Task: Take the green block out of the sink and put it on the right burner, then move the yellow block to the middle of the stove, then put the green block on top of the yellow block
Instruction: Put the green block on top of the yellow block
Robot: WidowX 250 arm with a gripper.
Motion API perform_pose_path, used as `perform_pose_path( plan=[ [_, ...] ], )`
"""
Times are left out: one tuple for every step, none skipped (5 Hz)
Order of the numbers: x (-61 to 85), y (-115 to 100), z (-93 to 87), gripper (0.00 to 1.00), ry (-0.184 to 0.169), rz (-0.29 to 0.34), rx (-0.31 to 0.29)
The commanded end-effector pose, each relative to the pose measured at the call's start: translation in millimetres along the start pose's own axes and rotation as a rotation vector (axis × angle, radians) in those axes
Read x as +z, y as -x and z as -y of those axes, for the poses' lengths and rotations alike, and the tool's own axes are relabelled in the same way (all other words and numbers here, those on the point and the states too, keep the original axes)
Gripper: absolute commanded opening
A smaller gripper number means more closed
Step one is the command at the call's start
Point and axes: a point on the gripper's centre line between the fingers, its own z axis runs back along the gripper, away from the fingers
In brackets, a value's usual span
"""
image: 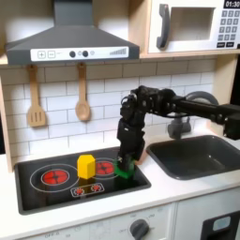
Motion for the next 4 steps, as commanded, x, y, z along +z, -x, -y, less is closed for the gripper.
perform_pose_path(
  plan=[
    [-9.4, -7.2, -1.8, 1.00, -0.022, -0.022, 0.037],
    [-9.4, -10.3, 0.5, 1.00, -0.015, -0.026, 0.038],
    [-9.6, -12.0, 0.5, 0.94, -0.019, -0.009, 0.017],
    [-8.5, -12.0, 0.9, 0.00, 0.003, -0.007, -0.001]
  ],
)
